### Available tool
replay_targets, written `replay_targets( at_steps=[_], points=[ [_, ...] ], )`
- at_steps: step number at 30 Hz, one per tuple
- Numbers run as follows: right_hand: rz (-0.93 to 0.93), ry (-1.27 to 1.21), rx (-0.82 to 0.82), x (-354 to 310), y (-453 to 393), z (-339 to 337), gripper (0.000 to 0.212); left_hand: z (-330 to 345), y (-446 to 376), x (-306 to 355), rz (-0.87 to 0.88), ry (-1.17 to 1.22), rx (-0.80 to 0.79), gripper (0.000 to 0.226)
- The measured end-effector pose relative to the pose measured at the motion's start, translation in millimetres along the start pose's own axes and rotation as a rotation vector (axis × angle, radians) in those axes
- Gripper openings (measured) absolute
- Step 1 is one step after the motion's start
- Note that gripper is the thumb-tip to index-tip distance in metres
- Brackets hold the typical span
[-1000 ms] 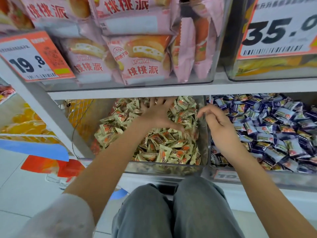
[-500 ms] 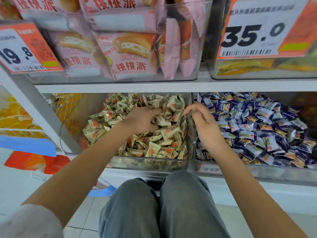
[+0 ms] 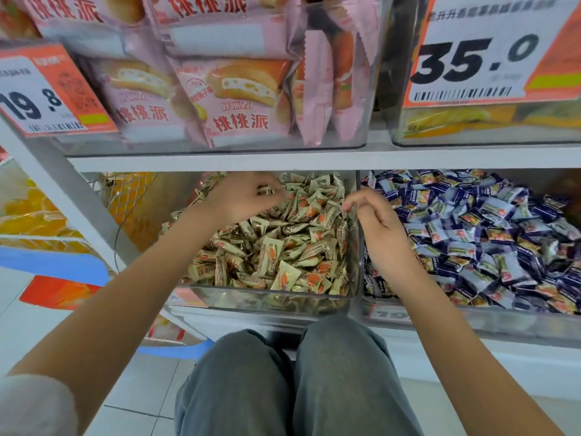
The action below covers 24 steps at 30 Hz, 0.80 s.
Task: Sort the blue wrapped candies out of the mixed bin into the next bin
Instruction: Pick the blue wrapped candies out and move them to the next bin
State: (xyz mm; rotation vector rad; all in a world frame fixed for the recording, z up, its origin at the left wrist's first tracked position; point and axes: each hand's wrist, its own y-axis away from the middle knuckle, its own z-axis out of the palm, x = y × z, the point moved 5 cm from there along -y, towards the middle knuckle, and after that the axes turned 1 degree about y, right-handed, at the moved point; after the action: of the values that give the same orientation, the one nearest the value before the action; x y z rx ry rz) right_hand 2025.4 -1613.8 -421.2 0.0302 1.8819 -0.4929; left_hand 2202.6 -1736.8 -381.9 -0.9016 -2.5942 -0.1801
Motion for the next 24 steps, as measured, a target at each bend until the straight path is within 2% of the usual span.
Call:
replay_targets(
  at_steps=[3, 5, 7, 10, 11, 17, 24],
  points=[
    [-0.001, 0.004, -0.002, 1, -1, 0, 0.026, 38, -36, 16, -0.040, -0.145, -0.193, 0.093],
    [-0.008, -0.006, 0.003, 1, -1, 0, 0.026, 59, -55, 20, -0.107, -0.084, -0.287, 0.111],
    [-0.003, -0.021, 0.010, 1, -2, 1, 0.027, 71, -69, 21, -0.154, 0.012, -0.369, 0.119],
    [0.023, -0.033, 0.017, 4, -3, 1, 0.028, 79, -75, 31, -0.131, -0.090, -0.597, 0.119],
    [0.027, -0.036, 0.021, 4, -4, 0, 0.028, 80, -74, 33, -0.126, -0.132, -0.625, 0.117],
    [0.001, -0.052, 0.005, 4, -3, 2, 0.028, 87, -61, 38, -0.143, -0.158, -0.462, 0.096],
    [-0.001, -0.044, -0.003, 3, -3, 2, 0.028, 78, -49, 49, -0.023, -0.162, -0.334, 0.081]
  ],
)
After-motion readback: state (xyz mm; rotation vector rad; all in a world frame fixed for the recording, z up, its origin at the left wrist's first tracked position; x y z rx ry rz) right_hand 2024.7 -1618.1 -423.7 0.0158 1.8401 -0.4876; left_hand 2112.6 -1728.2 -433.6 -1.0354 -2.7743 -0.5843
